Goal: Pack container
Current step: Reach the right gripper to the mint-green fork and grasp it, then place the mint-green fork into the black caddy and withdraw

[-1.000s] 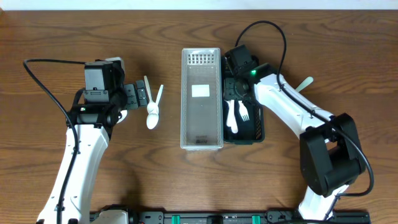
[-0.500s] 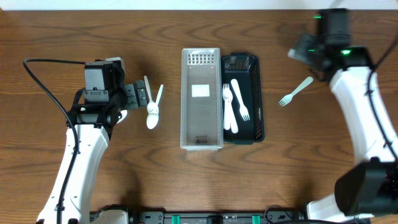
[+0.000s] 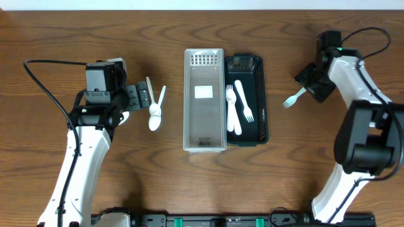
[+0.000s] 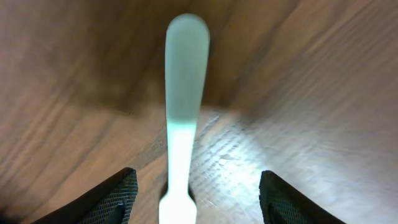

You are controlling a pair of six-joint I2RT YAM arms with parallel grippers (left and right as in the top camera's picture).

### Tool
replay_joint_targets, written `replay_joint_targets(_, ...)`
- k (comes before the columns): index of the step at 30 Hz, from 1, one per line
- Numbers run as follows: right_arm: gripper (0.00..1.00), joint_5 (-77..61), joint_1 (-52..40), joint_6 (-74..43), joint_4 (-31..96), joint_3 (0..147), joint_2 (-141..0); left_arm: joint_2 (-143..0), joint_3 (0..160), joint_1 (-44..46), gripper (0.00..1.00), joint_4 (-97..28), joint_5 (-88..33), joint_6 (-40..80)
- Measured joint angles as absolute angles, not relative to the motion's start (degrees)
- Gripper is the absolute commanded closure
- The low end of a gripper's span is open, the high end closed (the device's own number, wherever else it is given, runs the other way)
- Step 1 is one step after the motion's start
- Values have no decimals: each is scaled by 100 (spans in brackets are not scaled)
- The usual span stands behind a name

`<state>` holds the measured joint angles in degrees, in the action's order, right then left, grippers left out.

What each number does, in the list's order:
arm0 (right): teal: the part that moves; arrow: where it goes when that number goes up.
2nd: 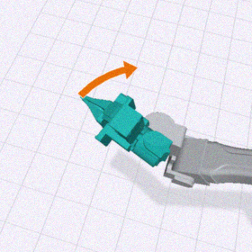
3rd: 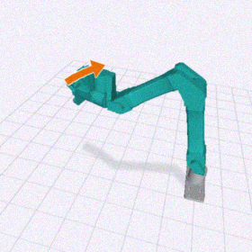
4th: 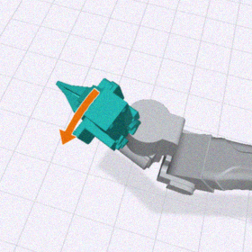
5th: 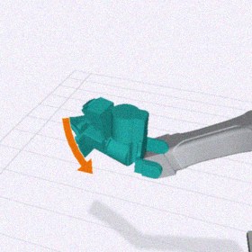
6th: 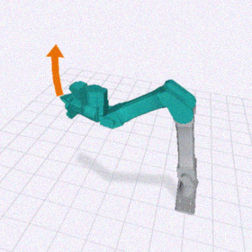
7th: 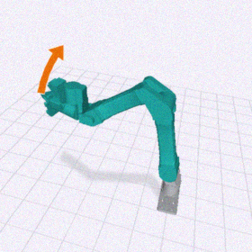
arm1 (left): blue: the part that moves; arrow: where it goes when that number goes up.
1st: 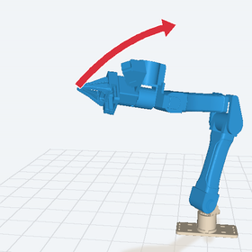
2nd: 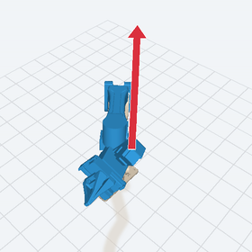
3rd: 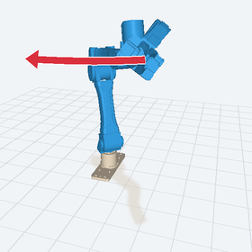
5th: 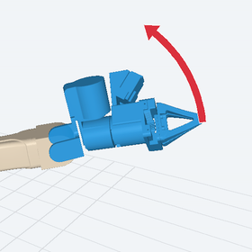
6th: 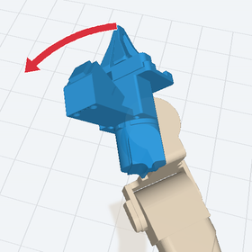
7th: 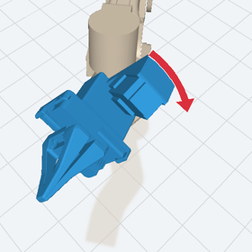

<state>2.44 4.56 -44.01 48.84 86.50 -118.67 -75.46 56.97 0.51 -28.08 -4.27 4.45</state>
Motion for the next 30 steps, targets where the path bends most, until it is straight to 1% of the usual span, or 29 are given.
replay_joint_targets(5, 39, 148, 414, -4499, 4842, 8650, -12147, -7546, 5697, 51, 2, -2808, -427, 445)
replay_joint_targets(7, 41, 145, 408, -4499, 4866, 8650, -12193, -7546, 5697, 51, 2, -2808, -427, 445)
replay_joint_targets(8, 47, 148, 399, -4504, 4877, 8650, -12213, -7546, 5697, 51, 2, -2808, -427, 445)
replay_joint_targets(10, 53, 145, 386, -4508, 4880, 8650, -12213, -7546, 5697, 51, 2, -2810, -427, 445)
replay_joint_targets(12, 63, 152, 373, -4530, 4880, 8639, -12213, -7546, 5697, 51, 2, -2808, -427, 445)
replay_joint_targets(13, 65, 158, 366, -4543, 4875, 8624, -12213, -7546, 5697, 51, 2, -2808, -427, 445)
replay_joint_targets(16, 65, 235, 360, -4578, 4821, 8536, -12180, -7546, 5697, 51, 2, -2808, -427, 445)
replay_joint_targets(18, 68, 248, 357, -4582, 4722, 8433, -12125, -7546, 5697, 51, 2, -2808, -427, 445)
replay_joint_targets(20, 75, 290, 357, -4578, 4665, 8331, -12066, -7546, 5697, 51, 2, -2808, -427, 445)
replay_joint_targets(25, 98, 362, 357, -4440, 4689, 8272, -12007, -7546, 5697, 51, 2, -2808, -427, 445)
replay_joint_targets(30, 99, 228, 338, -4005, 4740, 8272, -11880, -7546, 5697, 51, 2, -2810, -427, 445)
